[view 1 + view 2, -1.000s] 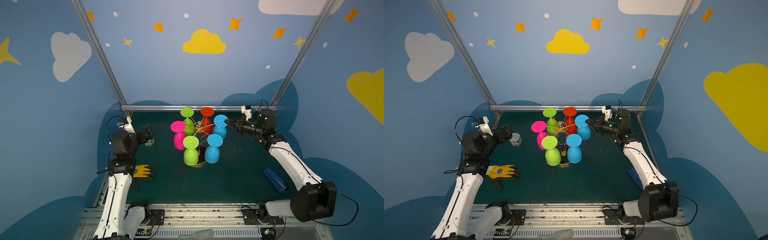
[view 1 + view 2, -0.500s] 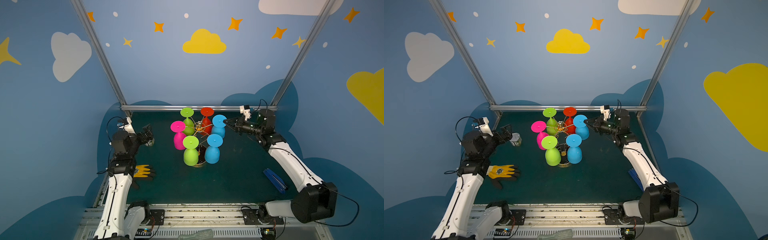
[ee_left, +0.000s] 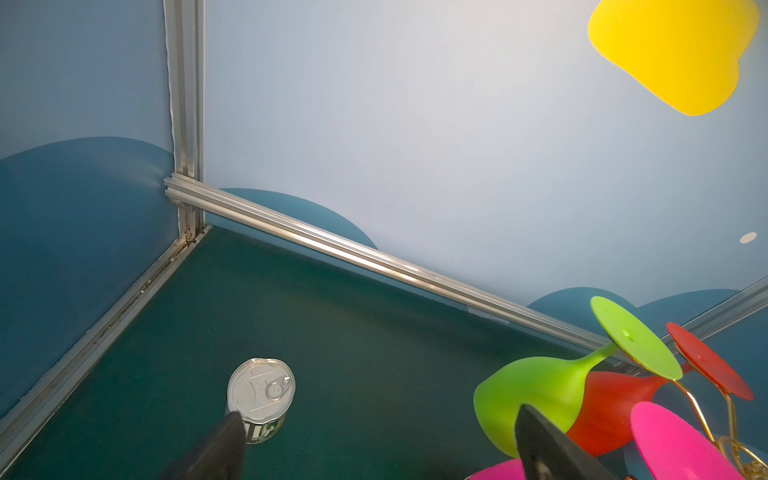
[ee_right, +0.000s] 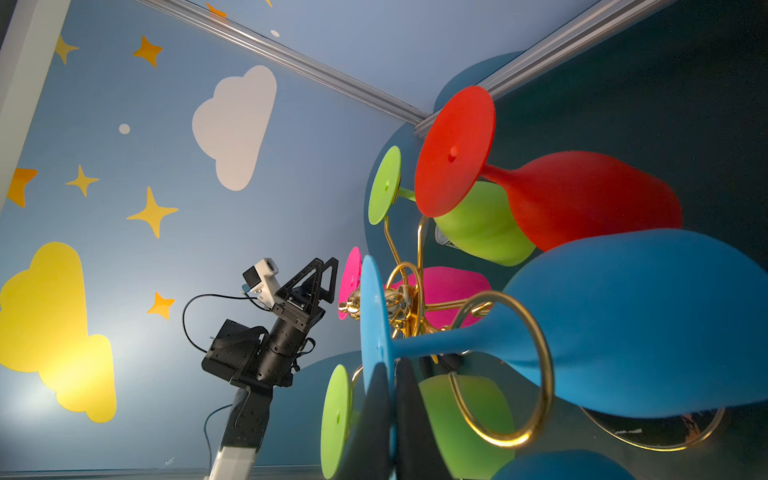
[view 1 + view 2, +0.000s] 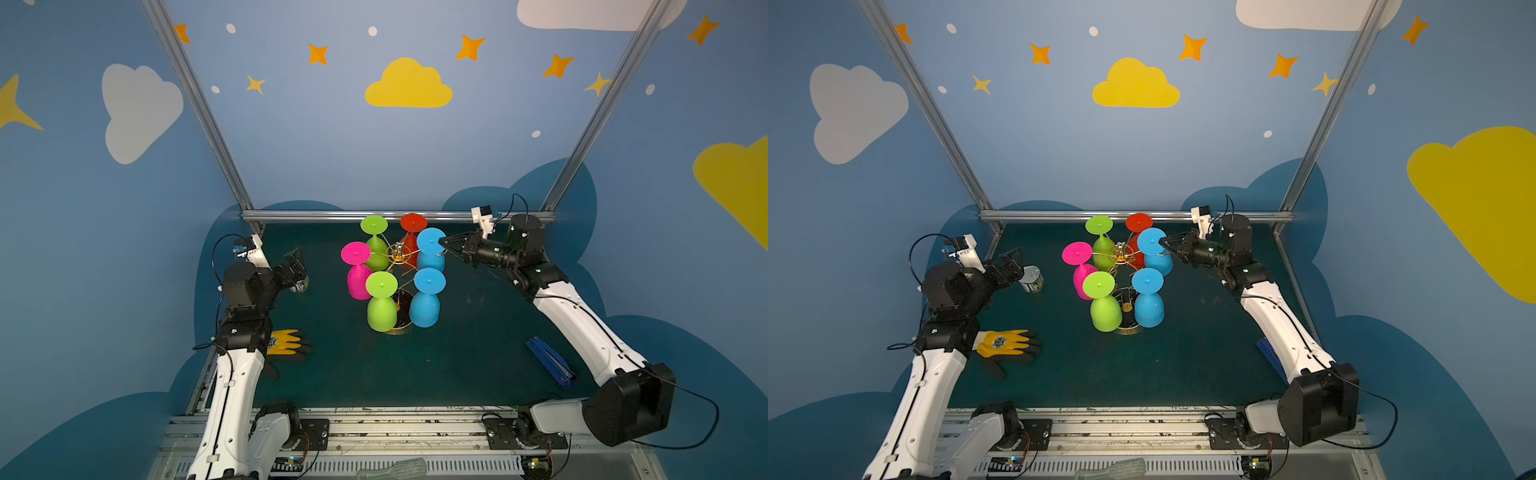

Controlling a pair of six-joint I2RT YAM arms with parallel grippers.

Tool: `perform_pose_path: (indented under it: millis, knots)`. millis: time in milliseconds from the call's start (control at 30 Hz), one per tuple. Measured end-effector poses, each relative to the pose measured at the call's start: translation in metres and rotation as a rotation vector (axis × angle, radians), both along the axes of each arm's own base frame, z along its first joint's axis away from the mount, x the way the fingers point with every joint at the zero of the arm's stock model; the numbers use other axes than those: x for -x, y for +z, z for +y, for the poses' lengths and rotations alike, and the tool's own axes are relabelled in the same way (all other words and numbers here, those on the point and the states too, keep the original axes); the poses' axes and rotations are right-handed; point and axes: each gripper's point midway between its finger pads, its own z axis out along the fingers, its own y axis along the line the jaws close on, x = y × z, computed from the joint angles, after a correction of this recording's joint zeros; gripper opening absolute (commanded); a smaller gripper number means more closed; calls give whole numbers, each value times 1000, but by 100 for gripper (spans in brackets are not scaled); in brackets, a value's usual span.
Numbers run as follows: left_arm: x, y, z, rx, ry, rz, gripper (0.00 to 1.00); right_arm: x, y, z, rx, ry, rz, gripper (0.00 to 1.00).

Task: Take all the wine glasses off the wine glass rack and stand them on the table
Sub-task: 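Close the right gripper on the light blue glass foot and lift it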

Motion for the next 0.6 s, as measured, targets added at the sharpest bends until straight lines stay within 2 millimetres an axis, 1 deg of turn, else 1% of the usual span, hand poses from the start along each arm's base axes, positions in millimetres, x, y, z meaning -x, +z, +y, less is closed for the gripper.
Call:
perform_pose_path:
  millis: [133, 367, 500, 600]
  knots:
    - [1, 1, 0, 0, 0, -4, 100, 1, -5, 3, 14, 7, 11, 0]
    - [1, 2, 0, 2, 1, -7, 100, 8, -17, 8, 55, 23, 35, 0]
    - [1, 2, 0, 3, 3, -6, 100, 13, -22, 4, 75, 10, 42, 0]
    - [1, 2, 0, 3, 4, -6, 100, 18, -26, -3, 87, -11, 45, 0]
